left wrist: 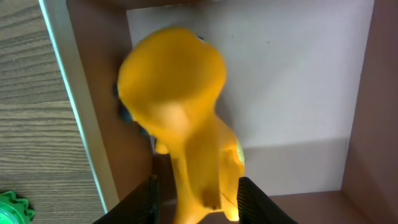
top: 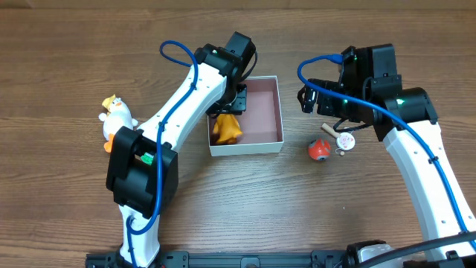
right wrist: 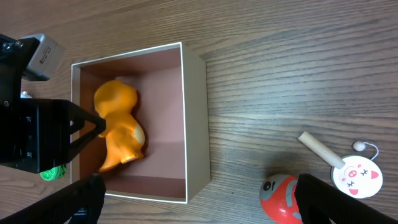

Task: Pack container
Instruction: 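Lower the dinosaur into the box and open the left gripper, then move the left gripper to the white plush duck and grasp it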

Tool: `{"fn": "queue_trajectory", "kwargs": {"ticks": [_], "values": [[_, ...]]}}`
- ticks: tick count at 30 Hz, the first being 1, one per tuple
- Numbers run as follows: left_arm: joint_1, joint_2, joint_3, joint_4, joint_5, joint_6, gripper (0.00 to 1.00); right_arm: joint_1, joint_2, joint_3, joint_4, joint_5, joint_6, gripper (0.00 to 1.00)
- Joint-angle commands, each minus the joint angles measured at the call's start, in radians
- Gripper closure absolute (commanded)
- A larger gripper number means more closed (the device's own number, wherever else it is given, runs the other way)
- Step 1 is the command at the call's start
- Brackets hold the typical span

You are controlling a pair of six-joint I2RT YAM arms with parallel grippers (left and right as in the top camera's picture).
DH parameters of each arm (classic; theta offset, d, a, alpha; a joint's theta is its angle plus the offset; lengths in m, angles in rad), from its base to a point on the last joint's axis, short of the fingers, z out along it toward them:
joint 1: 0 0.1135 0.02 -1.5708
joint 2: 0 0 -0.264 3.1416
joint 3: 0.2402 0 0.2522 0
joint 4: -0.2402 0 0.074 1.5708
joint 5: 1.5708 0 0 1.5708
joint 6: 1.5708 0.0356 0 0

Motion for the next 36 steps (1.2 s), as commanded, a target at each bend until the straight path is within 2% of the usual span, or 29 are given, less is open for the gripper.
{"fn": "queue_trajectory", "kwargs": {"ticks": [1, 6, 11, 17, 22, 24, 25, 26, 29, 36], "values": [[-0.008, 0.006, -0.013, 0.001, -0.023, 0.003, 0.61, 0.006, -0.001, 0.026, 0.004, -0.004, 0.002, 0.00], [-0.005, 0.006, -0.010, 0.006, -0.024, 0.003, 0.65, 0.006, -0.001, 0.026, 0.004, -0.004, 0.002, 0.00], [0.017, -0.023, 0.019, -0.039, -0.118, -0.017, 0.64, 0.006, -0.001, 0.026, 0.005, -0.004, 0.002, 0.00], [0.070, -0.157, 0.028, -0.070, -0.152, -0.027, 0.57, 0.006, -0.001, 0.026, 0.005, -0.004, 0.002, 0.00], [0.135, -0.274, 0.028, -0.116, -0.160, -0.026, 0.45, 0.006, -0.001, 0.026, 0.004, -0.004, 0.002, 0.00], [0.172, -0.302, 0.028, -0.168, -0.211, -0.026, 0.42, 0.006, -0.001, 0.026, 0.004, -0.004, 0.002, 0.00], [0.194, -0.309, 0.028, -0.200, -0.237, -0.026, 0.40, 0.006, -0.001, 0.026, 0.004, -0.004, 0.002, 0.00], [0.214, -0.309, 0.028, -0.224, -0.249, -0.026, 0.31, 0.006, -0.001, 0.026, 0.004, -0.004, 0.002, 0.00], [0.316, -0.305, -0.002, -0.273, -0.246, -0.023, 0.30, 0.006, -0.001, 0.026, 0.004, -0.004, 0.002, 0.00], [0.450, -0.305, -0.106, -0.249, -0.237, -0.023, 0.29, 0.006, -0.001, 0.026, 0.005, -0.004, 0.002, 0.00]]}}
